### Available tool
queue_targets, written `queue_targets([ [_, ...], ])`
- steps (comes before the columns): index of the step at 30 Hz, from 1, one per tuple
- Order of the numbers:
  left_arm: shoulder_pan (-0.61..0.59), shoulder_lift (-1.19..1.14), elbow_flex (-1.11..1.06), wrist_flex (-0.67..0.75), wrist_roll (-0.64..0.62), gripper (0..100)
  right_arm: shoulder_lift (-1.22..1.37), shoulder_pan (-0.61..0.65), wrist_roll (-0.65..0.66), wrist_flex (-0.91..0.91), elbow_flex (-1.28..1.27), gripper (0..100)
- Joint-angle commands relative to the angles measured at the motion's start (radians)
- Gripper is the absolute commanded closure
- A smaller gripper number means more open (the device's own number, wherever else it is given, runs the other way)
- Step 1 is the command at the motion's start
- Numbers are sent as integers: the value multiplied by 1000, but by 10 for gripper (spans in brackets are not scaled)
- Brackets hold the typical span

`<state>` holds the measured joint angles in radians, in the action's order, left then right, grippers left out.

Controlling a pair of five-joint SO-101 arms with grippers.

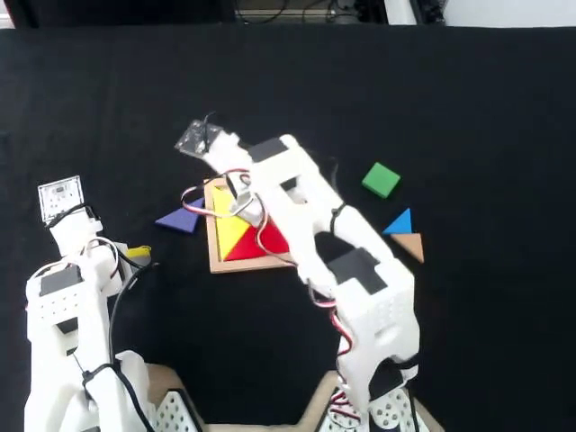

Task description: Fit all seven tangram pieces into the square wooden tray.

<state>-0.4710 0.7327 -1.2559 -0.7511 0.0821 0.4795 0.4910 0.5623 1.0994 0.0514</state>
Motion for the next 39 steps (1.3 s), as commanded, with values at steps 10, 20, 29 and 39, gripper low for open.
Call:
queue_targets([
  [10, 24, 6, 5, 15, -9, 668, 1, -167, 5, 2, 119, 988],
  [20, 35, 6, 5, 15, -9, 668, -87, -126, -2, 28, 150, 988],
  [29, 31, 6, 5, 15, -9, 668, 10, -104, 5, 28, 147, 988],
  [39, 28, 6, 5, 15, -9, 668, 5, -29, 3, 28, 147, 988],
])
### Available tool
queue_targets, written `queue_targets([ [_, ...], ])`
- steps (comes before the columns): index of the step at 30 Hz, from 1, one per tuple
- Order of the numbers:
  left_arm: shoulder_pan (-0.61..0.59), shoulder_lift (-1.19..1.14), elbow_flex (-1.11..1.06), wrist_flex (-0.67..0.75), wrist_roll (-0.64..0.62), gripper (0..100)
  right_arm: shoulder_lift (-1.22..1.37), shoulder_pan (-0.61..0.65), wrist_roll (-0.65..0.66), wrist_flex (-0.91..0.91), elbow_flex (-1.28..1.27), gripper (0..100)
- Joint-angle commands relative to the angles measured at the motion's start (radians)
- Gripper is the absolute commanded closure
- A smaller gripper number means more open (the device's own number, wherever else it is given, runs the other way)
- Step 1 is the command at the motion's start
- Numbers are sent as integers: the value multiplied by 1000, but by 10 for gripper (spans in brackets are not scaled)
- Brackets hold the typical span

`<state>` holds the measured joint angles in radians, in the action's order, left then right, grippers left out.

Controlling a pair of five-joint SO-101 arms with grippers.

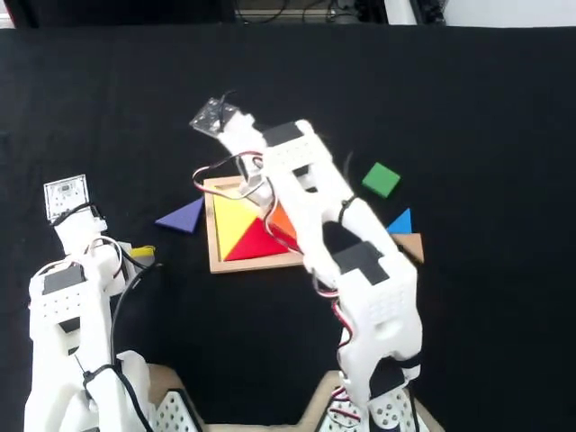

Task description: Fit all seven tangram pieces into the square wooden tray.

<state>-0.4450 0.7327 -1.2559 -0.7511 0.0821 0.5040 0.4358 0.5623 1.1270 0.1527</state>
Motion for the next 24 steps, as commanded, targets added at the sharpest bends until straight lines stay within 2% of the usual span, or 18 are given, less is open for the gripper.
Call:
queue_targets([
  [1, 2, 6, 5, 15, -9, 668, -10, 21, 3, 0, 45, 988],
  [8, 2, 6, 5, 15, -9, 668, 35, -31, 3, 12, 35, 988],
  [24, 2, 6, 5, 17, -9, 668, 35, -57, 5, 227, 25, 988],
])
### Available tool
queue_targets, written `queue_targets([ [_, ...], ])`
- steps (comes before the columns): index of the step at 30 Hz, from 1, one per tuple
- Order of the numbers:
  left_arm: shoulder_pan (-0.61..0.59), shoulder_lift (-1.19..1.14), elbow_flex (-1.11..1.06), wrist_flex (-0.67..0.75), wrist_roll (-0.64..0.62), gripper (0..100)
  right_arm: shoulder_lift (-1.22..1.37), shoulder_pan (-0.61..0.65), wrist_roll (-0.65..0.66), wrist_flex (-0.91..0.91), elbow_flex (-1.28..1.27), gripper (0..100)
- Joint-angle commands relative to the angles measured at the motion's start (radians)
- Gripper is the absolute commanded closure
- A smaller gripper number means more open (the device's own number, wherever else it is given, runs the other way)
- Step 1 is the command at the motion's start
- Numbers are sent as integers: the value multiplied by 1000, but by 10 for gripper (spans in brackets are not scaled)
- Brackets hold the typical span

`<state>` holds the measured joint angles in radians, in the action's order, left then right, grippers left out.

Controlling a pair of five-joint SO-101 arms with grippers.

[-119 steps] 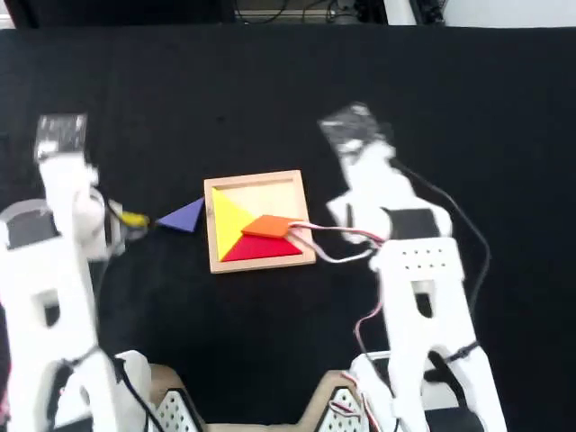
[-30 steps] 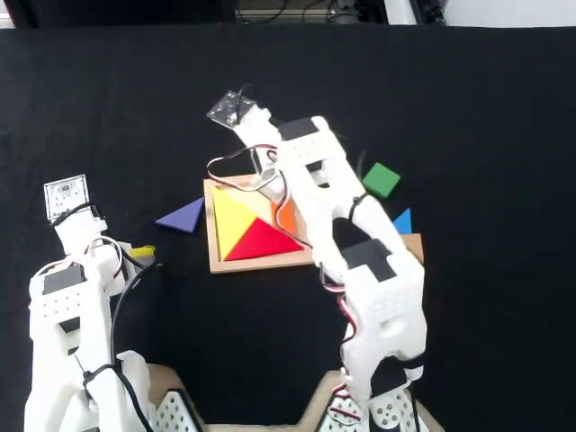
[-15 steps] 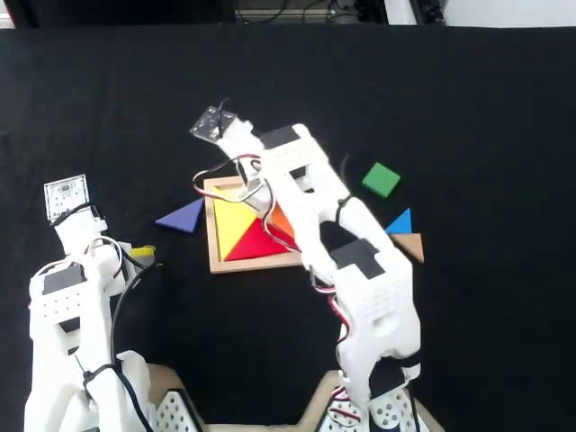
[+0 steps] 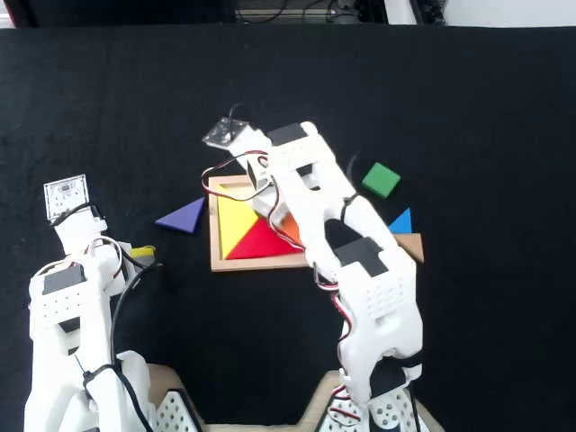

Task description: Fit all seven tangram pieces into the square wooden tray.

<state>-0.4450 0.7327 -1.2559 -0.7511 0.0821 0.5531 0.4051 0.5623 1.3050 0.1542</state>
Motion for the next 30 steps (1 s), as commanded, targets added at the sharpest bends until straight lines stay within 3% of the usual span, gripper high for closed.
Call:
queue_targets([
  [1, 2, 6, 5, 17, -9, 668, -15, -26, 5, 60, 24, 988],
  [9, 2, 6, 5, 17, -9, 668, -77, -20, 3, 71, 30, 988],
  [13, 2, 6, 5, 17, -9, 668, -134, -12, 0, -18, 24, 988],
  [30, 4, 6, 5, 17, -9, 668, -13, 63, -2, -100, 25, 988],
])
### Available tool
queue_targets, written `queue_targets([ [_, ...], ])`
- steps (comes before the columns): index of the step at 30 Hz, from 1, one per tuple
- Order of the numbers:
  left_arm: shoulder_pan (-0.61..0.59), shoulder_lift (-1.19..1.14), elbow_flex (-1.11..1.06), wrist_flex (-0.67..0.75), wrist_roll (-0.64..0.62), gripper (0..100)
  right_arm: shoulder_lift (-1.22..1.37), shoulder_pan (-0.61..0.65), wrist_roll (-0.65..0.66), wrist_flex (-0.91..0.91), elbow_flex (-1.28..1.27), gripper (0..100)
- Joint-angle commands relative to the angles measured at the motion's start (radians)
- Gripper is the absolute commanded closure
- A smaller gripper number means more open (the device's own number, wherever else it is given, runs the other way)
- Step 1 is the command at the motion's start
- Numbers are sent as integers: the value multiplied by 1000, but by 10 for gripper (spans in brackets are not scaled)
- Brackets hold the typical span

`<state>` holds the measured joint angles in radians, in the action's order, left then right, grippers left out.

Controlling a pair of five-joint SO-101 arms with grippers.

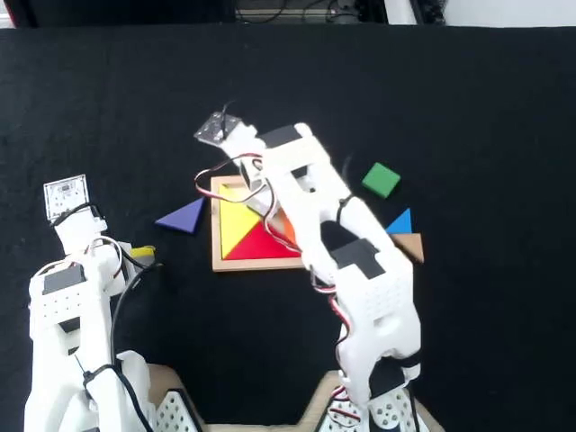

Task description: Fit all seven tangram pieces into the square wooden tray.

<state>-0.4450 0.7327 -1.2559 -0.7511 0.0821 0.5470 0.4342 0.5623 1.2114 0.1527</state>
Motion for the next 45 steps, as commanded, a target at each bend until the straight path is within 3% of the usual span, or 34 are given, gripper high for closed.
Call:
queue_targets([
  [1, 4, 6, 5, 17, -9, 668, -8, 48, -2, -6, 25, 988],
  [9, 2, 6, 5, 17, -9, 668, -10, 123, -3, 61, 27, 988],
  [21, 1, 6, 5, 17, -9, 668, -4, 44, 3, 20, 24, 988],
  [35, 1, 6, 5, 17, -9, 668, 4, 44, -2, 25, -30, 988],
  [45, 1, 6, 5, 17, -9, 668, -8, 2, -3, -41, 81, 988],
])
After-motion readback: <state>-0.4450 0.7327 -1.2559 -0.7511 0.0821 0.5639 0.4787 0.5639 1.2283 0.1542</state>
